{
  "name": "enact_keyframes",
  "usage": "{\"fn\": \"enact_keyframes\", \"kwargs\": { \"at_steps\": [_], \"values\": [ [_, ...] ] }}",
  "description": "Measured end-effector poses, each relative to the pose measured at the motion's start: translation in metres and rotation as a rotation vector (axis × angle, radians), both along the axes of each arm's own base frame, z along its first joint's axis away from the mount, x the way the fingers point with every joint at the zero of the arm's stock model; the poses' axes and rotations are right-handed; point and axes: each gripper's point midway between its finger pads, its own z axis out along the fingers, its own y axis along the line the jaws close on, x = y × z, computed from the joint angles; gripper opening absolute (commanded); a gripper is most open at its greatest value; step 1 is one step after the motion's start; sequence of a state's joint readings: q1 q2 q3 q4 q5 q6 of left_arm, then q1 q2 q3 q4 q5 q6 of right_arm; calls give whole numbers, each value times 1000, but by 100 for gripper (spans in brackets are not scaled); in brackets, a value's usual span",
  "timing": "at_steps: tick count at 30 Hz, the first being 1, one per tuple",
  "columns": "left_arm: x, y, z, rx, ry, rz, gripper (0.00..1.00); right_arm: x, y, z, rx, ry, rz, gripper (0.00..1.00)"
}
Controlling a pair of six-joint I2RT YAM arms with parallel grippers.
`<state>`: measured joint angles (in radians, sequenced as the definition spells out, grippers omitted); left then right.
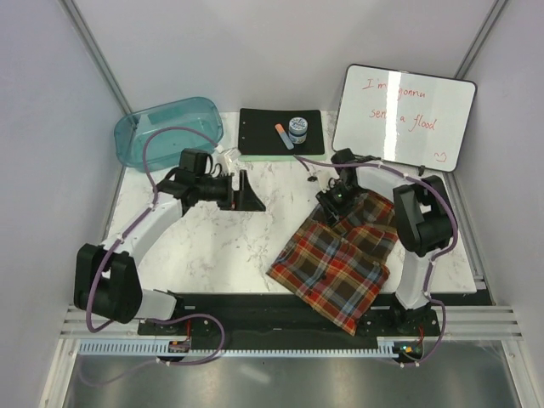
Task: Fold and stack the long sleeve shirts
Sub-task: Fold the shirt
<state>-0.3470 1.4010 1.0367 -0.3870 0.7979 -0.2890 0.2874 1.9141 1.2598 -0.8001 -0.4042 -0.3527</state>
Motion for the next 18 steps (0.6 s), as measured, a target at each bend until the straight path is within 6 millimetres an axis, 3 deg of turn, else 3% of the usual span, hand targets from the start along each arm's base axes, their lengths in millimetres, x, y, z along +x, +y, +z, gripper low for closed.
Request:
{"fn": "enact_keyframes", "kwargs": {
  "at_steps": [4,9,12,15,18],
  "values": [
    [0,42,-12,-16,72,126,99,6,40,1,6,-38,133,31],
    [10,78,16,-51,-25,240,99,19,99,2,32,-109,307,30],
    [8,80,27,-59,-64,247,99,28,137,4,50,-177,431,32],
    [8,80,20,-55,-49,246,100,36,163,9,55,-245,526,35],
    [12,81,5,-35,-18,236,100,54,169,24,54,-306,536,41]
  ]
}}
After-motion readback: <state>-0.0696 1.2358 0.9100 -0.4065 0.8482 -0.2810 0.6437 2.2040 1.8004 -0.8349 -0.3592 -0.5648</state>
